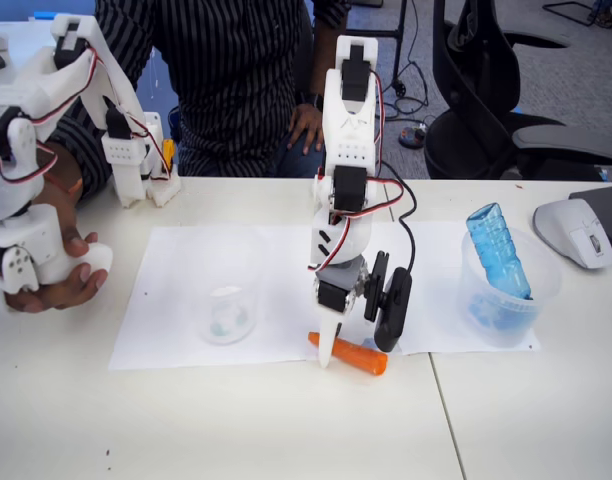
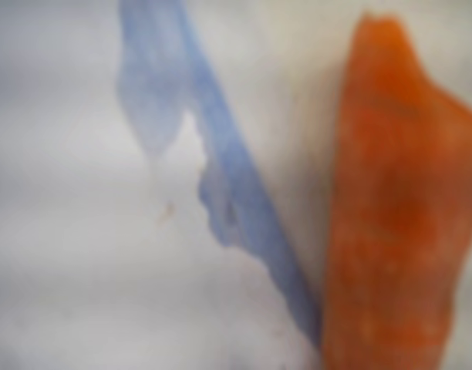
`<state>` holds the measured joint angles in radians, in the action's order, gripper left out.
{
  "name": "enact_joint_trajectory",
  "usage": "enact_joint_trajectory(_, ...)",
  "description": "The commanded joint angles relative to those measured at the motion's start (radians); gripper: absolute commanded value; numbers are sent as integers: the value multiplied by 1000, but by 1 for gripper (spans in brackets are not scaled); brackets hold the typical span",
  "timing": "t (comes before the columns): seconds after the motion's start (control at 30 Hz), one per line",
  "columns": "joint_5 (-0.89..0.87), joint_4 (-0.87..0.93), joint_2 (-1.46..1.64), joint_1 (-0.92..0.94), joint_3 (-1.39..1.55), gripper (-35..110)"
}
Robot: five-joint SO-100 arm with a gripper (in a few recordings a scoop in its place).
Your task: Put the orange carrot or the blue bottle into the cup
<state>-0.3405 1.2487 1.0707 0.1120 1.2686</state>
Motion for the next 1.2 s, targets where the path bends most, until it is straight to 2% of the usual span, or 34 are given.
enact_joint_trajectory(0.0,-14,3,44,9,-52,13)
enact_joint_trajectory(0.27,-14,9,44,9,-49,0)
enact_joint_trajectory(0.6,-14,9,51,8,-52,1)
enact_joint_trajectory(0.83,-14,14,181,8,-37,1)
enact_joint_trajectory(1.17,-8,141,357,8,-52,1)
